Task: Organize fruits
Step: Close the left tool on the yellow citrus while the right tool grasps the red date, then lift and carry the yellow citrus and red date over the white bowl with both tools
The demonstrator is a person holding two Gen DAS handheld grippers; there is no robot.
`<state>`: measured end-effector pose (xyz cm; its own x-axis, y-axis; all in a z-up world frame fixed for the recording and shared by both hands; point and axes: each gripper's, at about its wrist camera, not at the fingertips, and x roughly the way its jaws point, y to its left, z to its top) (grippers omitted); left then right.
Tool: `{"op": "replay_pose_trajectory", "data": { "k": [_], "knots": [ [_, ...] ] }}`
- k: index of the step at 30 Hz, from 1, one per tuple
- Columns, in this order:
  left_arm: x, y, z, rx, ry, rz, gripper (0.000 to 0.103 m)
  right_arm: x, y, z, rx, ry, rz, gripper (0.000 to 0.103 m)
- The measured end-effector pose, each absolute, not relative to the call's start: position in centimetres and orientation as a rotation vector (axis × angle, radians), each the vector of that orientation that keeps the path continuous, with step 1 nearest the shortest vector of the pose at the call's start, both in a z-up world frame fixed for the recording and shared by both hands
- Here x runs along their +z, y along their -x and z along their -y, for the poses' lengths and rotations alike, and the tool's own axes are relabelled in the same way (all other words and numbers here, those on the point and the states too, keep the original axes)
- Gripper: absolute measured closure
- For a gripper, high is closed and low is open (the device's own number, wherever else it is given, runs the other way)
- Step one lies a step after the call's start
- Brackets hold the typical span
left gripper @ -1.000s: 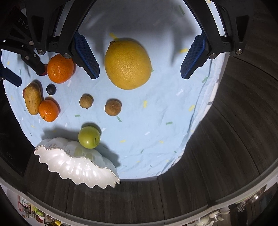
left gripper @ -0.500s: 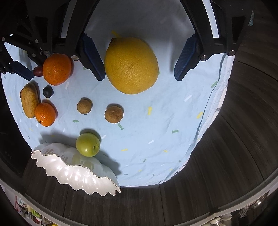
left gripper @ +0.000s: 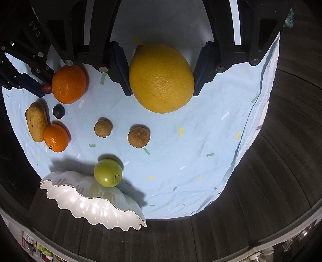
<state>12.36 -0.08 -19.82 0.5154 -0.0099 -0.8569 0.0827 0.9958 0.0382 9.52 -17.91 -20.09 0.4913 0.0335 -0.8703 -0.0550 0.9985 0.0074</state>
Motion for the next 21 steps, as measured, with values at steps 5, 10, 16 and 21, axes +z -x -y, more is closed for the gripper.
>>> {"op": "replay_pose_trajectory", "data": {
  "k": [5, 10, 16, 21],
  "knots": [
    [-19.7, -12.3, 0.0, -0.061, -0.079, -1.028, 0.046, -20.1, -9.5, 18.0, 0.049, 0.021, -1.053, 0.070],
    [-19.5, -12.1, 0.0, -0.060, -0.078, -1.030, 0.046, -19.5, -9.3, 18.4, 0.042, 0.015, -1.036, 0.070],
    [-18.4, -11.5, 0.3, -0.068, -0.090, -0.998, 0.047, -18.5, -9.0, 19.0, 0.028, 0.007, -1.004, 0.070],
    [-17.3, -11.3, 0.6, -0.070, -0.101, -0.979, 0.047, -17.6, -8.9, 19.4, 0.017, 0.003, -0.978, 0.070]
  ]
}}
